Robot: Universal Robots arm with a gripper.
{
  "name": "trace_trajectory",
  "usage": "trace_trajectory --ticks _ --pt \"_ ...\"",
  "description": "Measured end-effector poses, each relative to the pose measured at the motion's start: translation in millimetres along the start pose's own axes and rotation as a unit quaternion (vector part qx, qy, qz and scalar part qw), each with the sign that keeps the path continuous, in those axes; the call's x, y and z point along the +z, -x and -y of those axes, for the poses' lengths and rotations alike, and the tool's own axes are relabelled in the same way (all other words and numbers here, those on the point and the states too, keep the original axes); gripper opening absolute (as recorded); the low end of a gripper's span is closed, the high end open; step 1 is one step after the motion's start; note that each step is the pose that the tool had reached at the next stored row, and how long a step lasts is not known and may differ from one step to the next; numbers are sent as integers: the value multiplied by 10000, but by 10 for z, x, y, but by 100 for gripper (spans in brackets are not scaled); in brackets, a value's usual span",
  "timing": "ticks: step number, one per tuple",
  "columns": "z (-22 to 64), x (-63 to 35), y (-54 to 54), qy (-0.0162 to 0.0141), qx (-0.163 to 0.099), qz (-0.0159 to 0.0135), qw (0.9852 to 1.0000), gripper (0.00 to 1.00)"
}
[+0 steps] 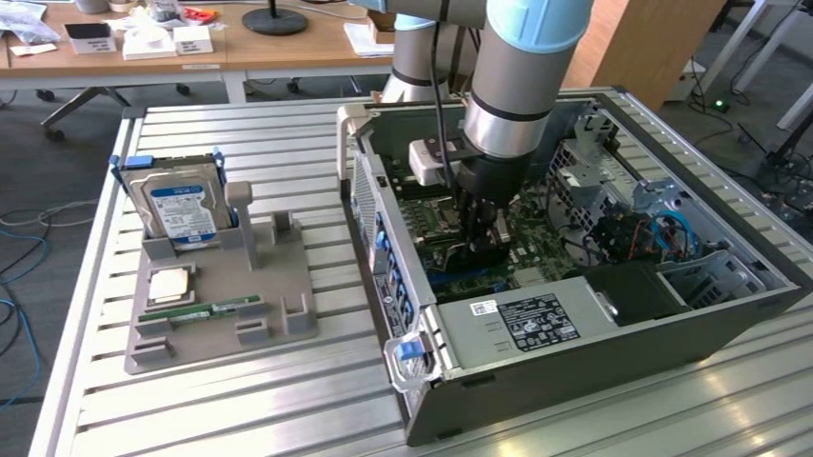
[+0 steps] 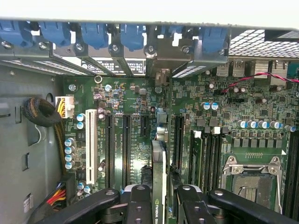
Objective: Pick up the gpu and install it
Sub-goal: 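Insert the gpu into the slot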
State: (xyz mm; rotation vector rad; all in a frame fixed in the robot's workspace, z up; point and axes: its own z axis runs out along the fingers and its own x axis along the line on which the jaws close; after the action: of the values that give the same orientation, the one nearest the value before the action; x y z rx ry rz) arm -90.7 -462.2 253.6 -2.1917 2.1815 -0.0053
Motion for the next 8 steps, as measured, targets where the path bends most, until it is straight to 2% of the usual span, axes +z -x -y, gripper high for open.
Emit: trace_trajectory --ticks 8 --pt "-1 1 -1 1 0 -1 10000 25"
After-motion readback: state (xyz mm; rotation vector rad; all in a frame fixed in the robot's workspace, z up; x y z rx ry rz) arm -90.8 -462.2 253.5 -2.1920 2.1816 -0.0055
